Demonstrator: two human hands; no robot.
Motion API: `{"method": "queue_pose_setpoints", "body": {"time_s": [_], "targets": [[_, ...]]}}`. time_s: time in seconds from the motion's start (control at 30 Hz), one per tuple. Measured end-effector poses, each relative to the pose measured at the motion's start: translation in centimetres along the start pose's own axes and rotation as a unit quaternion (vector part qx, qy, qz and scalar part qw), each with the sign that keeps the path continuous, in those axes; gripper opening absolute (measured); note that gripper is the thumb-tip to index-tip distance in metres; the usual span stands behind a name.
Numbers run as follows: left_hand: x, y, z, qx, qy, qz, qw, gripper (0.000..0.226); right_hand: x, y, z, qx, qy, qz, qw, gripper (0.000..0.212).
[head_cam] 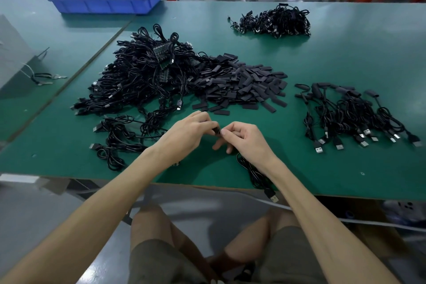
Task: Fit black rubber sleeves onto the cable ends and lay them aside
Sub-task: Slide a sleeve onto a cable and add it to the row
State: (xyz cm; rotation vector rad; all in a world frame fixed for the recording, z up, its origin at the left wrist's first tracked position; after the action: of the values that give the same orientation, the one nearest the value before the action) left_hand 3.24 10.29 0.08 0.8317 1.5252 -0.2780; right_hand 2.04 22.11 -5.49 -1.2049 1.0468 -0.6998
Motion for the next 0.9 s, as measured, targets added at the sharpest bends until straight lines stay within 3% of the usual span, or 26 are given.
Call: {"method": "queue_pose_setpoints", "body": {"time_s": [0.43,0.9], "targets": [[0.8,0.2,0.0,0.02,-0.018,0.011,1.0,0.018,-0.3,0.2,-0.1,0.0,0.007,0.023,1.0,0.014],[1.9,-0.7,0.0,-0.014,-0.025,0.064,0.998,0.023,0.2,0.3,-0.2,-0.002,-0.013,0.037,0.999,0.012]]}}
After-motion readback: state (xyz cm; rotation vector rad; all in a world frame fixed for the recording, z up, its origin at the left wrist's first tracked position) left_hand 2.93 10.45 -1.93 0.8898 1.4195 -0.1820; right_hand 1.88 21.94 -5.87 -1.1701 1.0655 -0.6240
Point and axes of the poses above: each hand's wrist, its own z-axis away from the middle knuckle, its own x-axis out of the palm, y = z × x, the point moved 10 cm from there along -z, towards the middle knuckle, and after that the axes turned 7 degrees about -y, right-handed, at the moved point
